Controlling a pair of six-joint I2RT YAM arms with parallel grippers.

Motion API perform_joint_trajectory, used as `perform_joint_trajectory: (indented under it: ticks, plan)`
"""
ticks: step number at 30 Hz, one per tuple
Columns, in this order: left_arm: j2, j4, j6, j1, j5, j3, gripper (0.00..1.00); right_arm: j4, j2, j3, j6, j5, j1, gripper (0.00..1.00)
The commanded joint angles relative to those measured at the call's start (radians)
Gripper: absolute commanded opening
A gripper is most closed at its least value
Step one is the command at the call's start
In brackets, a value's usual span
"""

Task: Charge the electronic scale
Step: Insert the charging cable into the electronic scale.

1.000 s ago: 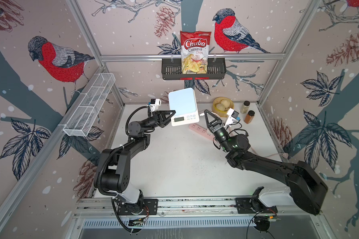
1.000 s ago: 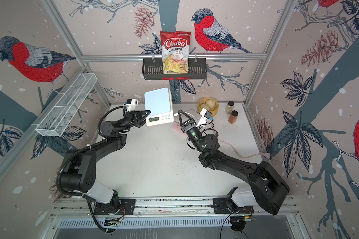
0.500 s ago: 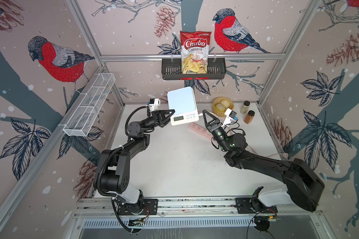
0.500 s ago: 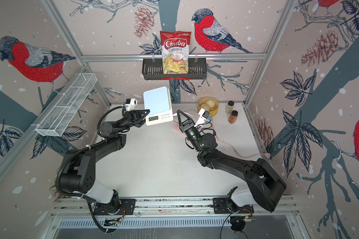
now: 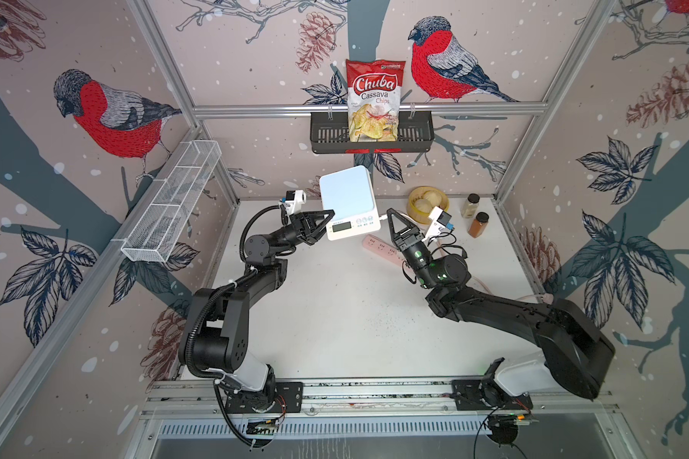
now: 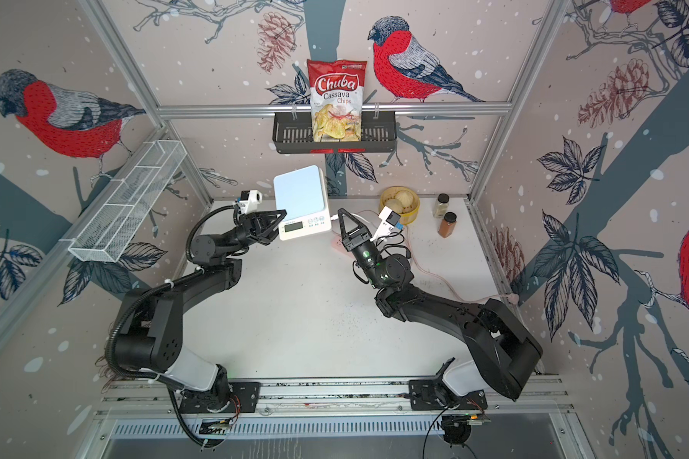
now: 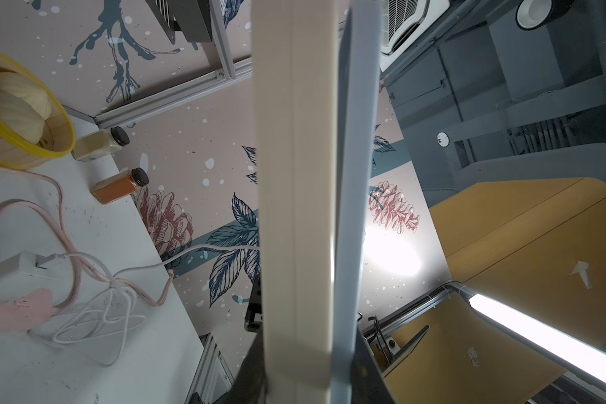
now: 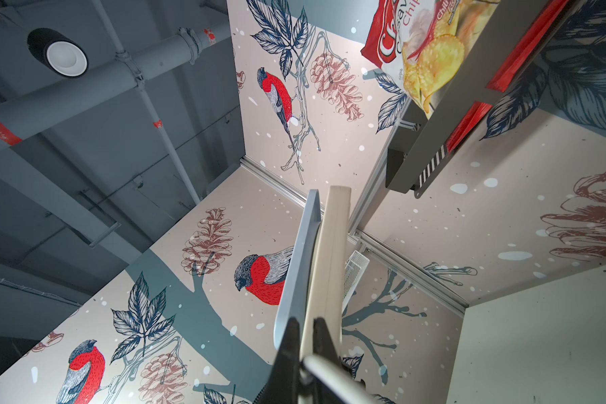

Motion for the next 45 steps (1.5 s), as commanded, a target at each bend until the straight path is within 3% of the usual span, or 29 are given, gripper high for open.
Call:
perform_joint_trajectory:
  ticks: [1, 8, 27, 31, 36, 45]
  plan:
    - [-0.008, 0.247, -0.017, -0.006, 0.004, 0.001, 0.06, -0.015, 0.008, 0.008, -0.023, -0.034, 0.012, 0.00]
    - [-0.012, 0.233, -0.011, -0.012, -0.015, 0.003, 0.04, -0.063, 0.023, 0.026, -0.059, -0.038, 0.036, 0.00]
    - [-0.072, -0.013, 0.144, -0.020, -0.002, 0.006, 0.00, -0.197, 0.063, 0.038, -0.177, -0.098, 0.069, 0.00]
    - [-0.108, -0.095, 0.196, -0.027, -0.062, -0.011, 0.00, -0.089, 0.058, -0.029, -0.163, 0.001, 0.089, 0.00]
    - [-0.194, -0.335, 0.348, -0.040, -0.118, -0.019, 0.00, -0.039, 0.062, -0.053, -0.173, 0.122, 0.114, 0.00]
    - [-0.237, -0.365, 0.334, -0.055, -0.192, -0.085, 0.00, 0.036, 0.125, -0.001, -0.185, 0.261, 0.122, 0.00]
